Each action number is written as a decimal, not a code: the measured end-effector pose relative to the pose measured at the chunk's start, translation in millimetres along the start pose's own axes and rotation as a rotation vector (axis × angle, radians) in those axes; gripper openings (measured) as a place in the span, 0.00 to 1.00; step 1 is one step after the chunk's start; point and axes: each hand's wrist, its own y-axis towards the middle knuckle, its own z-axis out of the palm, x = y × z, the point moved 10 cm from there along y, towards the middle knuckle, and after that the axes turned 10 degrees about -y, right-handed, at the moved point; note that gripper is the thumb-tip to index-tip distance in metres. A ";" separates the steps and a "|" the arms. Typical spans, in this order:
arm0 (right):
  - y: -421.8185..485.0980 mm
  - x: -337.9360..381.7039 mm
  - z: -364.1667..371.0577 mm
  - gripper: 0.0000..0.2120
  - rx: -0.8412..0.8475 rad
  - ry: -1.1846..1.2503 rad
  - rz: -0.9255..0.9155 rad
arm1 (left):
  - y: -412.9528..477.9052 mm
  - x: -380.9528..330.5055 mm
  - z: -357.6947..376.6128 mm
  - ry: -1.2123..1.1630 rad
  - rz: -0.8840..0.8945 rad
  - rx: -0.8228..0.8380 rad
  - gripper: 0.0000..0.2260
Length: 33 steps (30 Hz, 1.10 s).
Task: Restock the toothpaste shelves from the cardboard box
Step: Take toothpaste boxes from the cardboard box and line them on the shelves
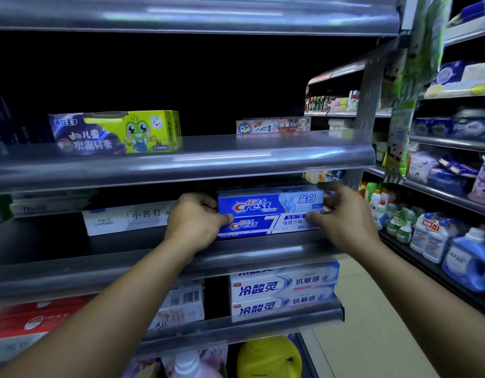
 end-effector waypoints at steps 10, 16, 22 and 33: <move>23.9 0.6 15.2 0.19 0.046 -0.132 0.149 | 15.9 -9.2 8.6 0.199 -0.043 0.008 0.18; 5.7 16.8 -4.3 0.23 -0.035 -0.239 0.117 | -8.4 -28.1 -9.2 0.286 0.102 -0.024 0.25; -69.4 41.8 -13.0 0.18 -0.093 0.072 -0.047 | -100.4 -26.2 -70.6 0.070 0.510 0.004 0.17; -275.8 39.7 131.6 0.10 0.259 0.295 0.046 | -233.1 283.8 -131.0 0.020 -0.259 0.073 0.08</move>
